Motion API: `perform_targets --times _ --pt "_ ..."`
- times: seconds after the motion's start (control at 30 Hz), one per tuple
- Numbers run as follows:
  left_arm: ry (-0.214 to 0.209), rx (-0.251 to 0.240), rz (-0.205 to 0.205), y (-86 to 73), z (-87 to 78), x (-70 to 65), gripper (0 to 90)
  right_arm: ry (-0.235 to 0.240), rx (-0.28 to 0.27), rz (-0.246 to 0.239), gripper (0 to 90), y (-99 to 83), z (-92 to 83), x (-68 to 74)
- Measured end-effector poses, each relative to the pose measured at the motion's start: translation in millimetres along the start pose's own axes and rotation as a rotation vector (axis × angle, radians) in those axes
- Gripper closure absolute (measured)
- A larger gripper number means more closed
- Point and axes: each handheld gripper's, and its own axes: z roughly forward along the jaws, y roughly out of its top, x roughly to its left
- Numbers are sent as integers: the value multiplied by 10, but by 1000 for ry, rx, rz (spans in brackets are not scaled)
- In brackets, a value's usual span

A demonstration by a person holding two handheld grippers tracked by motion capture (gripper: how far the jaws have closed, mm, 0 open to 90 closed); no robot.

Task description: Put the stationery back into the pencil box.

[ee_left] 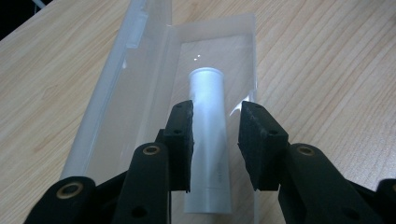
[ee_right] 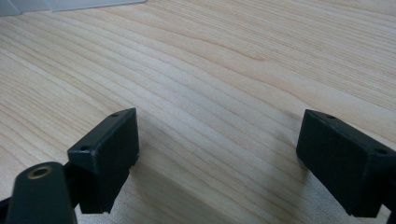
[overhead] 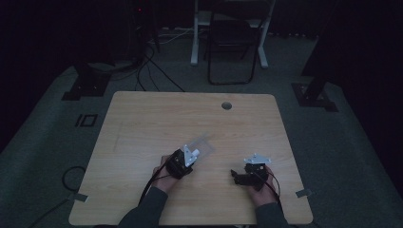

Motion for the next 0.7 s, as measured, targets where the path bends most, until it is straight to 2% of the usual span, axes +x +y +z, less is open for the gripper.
perform_targets --times 0.23,0.53,0.6,0.7 --pt "-11 -27 -9 7 -84 -23 590 0 0 0 128 0 0 0" --pt "-49 -69 -30 13 -218 -76 548 0 1 0 128 0 0 0" --pt "-67 -73 -32 7 -240 -105 543 0 0 0 128 0 0 0" --pt "-124 -92 -48 -23 -265 -159 541 0 0 1 128 0 0 0"
